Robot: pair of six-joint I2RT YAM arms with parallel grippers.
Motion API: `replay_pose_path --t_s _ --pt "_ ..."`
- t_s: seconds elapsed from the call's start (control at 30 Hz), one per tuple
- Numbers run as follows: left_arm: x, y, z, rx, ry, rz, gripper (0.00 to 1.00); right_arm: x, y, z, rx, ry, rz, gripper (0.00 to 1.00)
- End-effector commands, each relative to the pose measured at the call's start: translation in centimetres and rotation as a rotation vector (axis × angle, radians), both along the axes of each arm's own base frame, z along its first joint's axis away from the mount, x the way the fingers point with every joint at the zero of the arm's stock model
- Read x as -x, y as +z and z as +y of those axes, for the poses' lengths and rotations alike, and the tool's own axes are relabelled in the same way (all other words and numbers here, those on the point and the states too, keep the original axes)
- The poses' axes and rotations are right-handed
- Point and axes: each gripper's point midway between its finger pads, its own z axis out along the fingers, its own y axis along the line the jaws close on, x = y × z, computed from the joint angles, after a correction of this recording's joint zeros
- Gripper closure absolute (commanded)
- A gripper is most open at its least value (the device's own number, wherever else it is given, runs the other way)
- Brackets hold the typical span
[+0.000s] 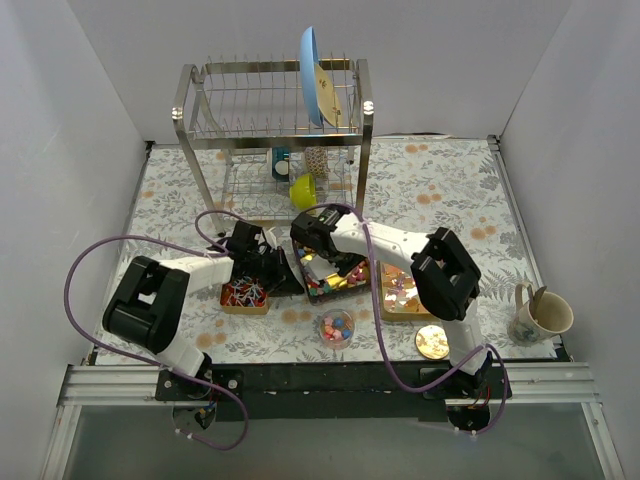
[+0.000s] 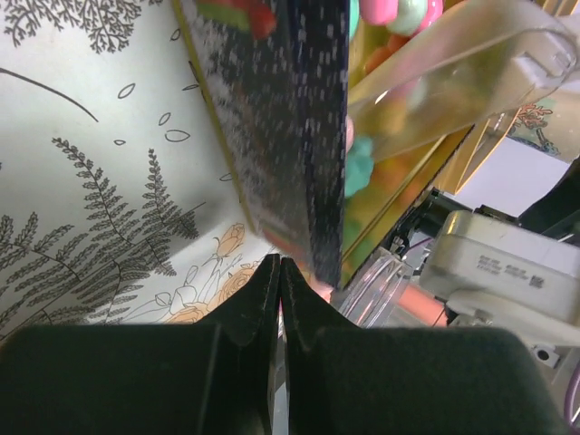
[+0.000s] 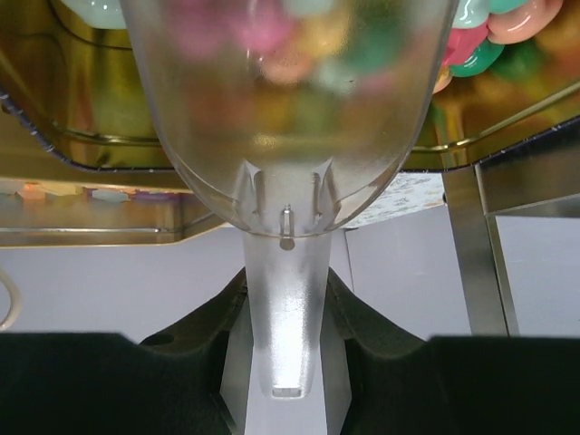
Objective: Pack the candies
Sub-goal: Scoop the fake candies from the storage box.
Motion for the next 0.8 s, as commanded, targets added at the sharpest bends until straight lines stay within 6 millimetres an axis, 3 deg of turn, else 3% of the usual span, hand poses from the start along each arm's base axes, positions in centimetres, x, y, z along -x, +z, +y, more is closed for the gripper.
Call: replay_pose_path --t_s 0.0,0.13,0.4,0.6,0.77 --pt "0.0 0.4 -0.6 0.037 -0.012 0.006 1.00 1.6 0.3 0.3 0.047 0.065 0.099 0.99" --pt "-0.1 0.4 -0.7 0.042 -0.015 0.012 1.00 2.9 -0.6 1.0 -0.031 0.018 0.158 0.99" --pt "-1.1 1.2 -1.1 0.046 -0.028 -0.019 1.00 5.4 -3.9 -0.1 -0.219 -0.244 0.324 0.99" --pt "-2.1 2.1 -1.3 0.040 -0.042 -0.051 1.00 6.0 -4.0 1.8 -0.392 -0.253 0.345 0.99" --pt "-3.4 3.3 -0.1 0.020 -0.035 -0.084 1.00 6.5 -4.7 1.5 -0.470 -0.252 0.363 0.99"
